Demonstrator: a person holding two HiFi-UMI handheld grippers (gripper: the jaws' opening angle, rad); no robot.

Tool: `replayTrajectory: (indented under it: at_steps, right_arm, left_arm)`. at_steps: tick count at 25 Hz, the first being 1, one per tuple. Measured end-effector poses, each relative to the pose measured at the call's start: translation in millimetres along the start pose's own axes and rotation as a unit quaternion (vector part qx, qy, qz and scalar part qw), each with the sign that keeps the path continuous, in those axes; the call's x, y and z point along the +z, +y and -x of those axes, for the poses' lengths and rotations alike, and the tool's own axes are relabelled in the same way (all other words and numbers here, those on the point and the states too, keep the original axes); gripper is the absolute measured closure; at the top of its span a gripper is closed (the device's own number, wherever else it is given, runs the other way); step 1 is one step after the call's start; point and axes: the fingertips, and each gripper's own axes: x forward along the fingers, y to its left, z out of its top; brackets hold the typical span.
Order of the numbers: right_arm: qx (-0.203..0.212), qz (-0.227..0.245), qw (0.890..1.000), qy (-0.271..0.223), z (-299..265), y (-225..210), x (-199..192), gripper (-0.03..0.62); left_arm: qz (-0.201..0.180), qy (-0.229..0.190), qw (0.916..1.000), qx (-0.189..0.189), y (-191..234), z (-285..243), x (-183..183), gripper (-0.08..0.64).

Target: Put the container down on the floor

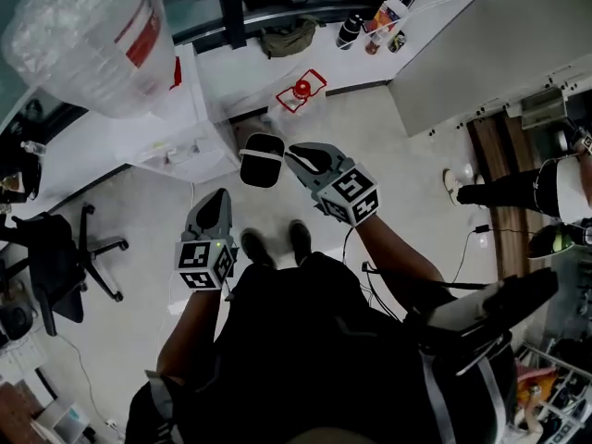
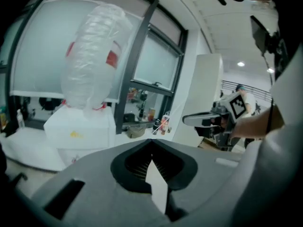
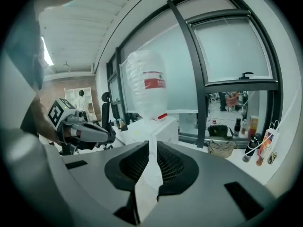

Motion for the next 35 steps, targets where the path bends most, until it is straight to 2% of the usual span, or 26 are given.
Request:
replayTrajectory:
  at_steps: [3, 6, 8, 12, 21, 25, 29, 35]
  right_arm:
    - [0.013, 0.004, 1.0, -0.004, 9.8, 13.8, 15.9, 0.541]
    - [-0.004, 0.002, 1.0, -0.026, 27.0, 15.6, 35.6, 0.541]
    - [-0.017, 0.002, 0.999, -0.049, 35.6, 16.2, 51.7, 0.543]
    - [-0.02, -0.002, 0.997, -0.078, 46.8, 22.2, 78.3, 0.543]
    - [-0.029, 0.008, 0.995, -0.092, 55.0, 32.4, 95.7, 0.566]
    - [-0.054, 0.002, 0.995, -0.088, 61.7, 28.3, 98.0, 0.581]
    - [-0.082, 0.004, 0.991, -0.106, 69.5, 16.9, 109.5, 0.584]
    - [-0.088, 0.0, 0.991, -0.096, 66.3, 17.5, 112.7, 0.584]
  left_arm:
    - [-0.073, -0.022, 0.9968, -0.023, -15.9, 16.7, 19.8, 0.552]
    - [-0.1, -0.042, 0.9936, -0.029, -29.3, 27.4, 43.4, 0.552]
    - [-0.091, -0.061, 0.9936, -0.028, -32.3, 32.0, 59.3, 0.552]
    - [-0.029, -0.086, 0.9957, -0.021, -30.5, 36.4, 82.1, 0.552]
    - [-0.031, -0.107, 0.9937, 0.0, -25.9, 46.9, 106.4, 0.552]
    - [-0.032, -0.108, 0.9936, 0.008, -24.8, 51.1, 108.0, 0.552]
    - [-0.026, -0.114, 0.9931, 0.008, -23.6, 46.6, 110.6, 0.552]
    - [-0.019, -0.116, 0.9929, 0.012, -23.7, 50.2, 120.1, 0.552]
